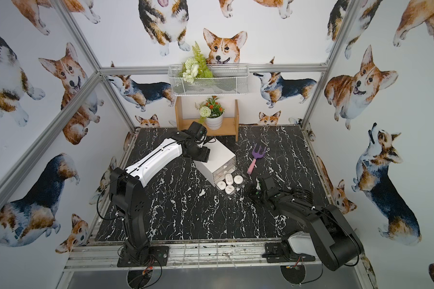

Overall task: Put the bluetooth earphones in the drawer according to color
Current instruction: Close the drawer of the storage box.

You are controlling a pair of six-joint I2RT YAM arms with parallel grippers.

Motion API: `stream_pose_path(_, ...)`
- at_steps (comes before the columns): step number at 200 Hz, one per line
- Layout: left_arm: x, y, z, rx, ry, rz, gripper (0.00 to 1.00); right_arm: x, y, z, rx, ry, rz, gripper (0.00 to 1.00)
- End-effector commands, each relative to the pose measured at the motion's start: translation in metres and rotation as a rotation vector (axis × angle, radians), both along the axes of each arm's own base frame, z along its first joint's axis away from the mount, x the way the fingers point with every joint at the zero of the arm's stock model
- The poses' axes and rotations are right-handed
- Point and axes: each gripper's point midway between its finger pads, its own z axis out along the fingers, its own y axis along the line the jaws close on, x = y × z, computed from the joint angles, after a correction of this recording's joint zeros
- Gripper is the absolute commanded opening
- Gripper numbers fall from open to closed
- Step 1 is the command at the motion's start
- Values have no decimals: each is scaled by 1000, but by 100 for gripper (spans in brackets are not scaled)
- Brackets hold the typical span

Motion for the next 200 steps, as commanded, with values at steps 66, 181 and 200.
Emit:
stream_pose_path(66,-24,-3,-54,53,167,-57,74,39,10,7,13,-64,-20,0)
stream_pose_path(181,-59,-18,-107,99,292,-113,74,83,41,24,100,-113,-11,0)
stream_pose_path(200,-63,-17,-110,100,300,-114,74,87,49,24,118,-113,-6,0)
